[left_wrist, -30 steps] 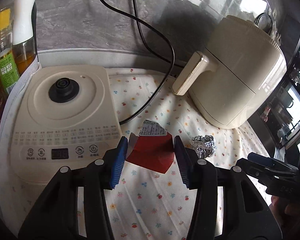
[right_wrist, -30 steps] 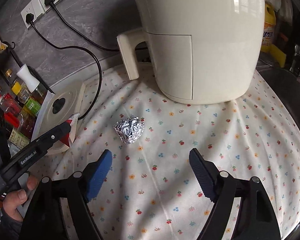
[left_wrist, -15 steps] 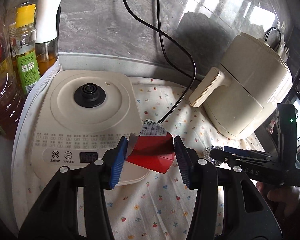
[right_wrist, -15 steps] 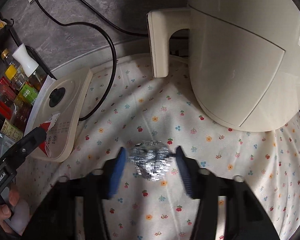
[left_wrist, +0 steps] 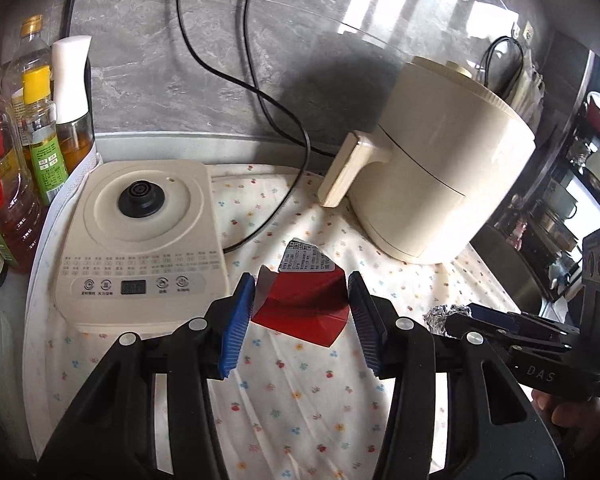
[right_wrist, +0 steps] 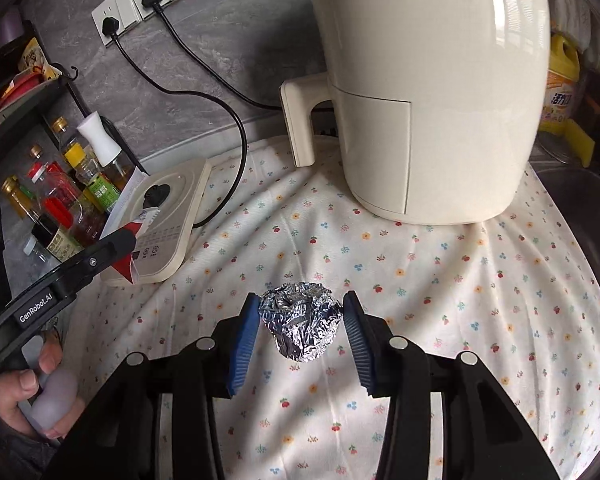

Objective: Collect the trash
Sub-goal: 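Carry carton and foil ball over the bucket and open both tools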

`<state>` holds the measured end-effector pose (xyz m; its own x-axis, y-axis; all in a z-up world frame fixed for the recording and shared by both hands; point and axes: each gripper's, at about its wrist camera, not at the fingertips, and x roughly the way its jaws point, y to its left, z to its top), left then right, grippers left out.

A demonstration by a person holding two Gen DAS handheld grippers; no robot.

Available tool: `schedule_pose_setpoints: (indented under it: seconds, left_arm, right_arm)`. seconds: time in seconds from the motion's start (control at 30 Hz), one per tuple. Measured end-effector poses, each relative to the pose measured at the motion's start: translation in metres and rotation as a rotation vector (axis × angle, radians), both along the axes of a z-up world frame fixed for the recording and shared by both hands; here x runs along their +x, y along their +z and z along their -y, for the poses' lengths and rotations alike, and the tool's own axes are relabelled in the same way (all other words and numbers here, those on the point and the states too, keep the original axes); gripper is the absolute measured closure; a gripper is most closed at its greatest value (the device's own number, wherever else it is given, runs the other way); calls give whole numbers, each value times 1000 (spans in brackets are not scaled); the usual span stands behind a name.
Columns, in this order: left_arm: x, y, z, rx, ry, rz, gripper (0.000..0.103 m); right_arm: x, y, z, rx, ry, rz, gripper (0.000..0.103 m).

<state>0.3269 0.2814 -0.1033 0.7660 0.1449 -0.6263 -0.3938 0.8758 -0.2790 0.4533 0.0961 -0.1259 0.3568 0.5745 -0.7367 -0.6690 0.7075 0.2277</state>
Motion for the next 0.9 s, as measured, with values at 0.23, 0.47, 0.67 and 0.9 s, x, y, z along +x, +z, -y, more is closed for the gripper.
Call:
schedule_pose_setpoints:
  seconds: [0.23, 0.47, 0.67, 0.9]
  left_arm:
    - [2, 9, 71, 22, -93, 1, 55]
    - [1, 10, 160, 18, -193, -3, 55]
    - [-4, 5, 242, 5, -294, -19, 55]
    - [-16, -2, 322, 19, -404, -51, 55]
  right_arm:
    - [-20, 12, 81, 49, -72, 20, 61]
    - [-48, 22, 177, 63, -152, 40, 61]
    - [-76, 21, 261, 39, -232, 61, 61]
    - [-102, 10, 347, 48, -329, 31, 61]
